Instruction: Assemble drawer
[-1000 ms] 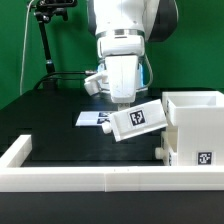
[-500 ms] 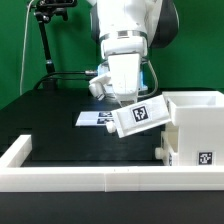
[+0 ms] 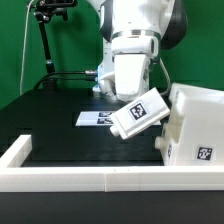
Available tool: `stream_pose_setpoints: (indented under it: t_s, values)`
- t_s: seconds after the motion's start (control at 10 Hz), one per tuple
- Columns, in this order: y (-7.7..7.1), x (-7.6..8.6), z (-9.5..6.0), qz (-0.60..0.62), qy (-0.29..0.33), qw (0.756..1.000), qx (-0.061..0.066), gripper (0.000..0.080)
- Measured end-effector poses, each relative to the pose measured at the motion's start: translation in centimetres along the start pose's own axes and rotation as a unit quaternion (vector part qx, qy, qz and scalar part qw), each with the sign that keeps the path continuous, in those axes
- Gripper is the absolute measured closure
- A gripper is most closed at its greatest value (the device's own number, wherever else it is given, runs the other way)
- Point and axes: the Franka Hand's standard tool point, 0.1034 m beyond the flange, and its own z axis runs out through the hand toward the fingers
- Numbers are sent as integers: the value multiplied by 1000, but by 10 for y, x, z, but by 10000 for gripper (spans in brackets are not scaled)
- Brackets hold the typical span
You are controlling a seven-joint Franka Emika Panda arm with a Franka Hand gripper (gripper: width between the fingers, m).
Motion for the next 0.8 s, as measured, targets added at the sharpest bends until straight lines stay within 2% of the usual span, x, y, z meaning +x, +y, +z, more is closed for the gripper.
stream_pose_setpoints:
  t_s: [0.3,0.5,0.7,0.8]
  values:
    - [-2,-7,2,2,-4,1000,4,755]
    - [-2,-14,2,-1,-14,1000,24,755]
    - [-2,-30,-1,3,-40,996,83,755]
    - [-3,-36,-1,1,-54,992,118,755]
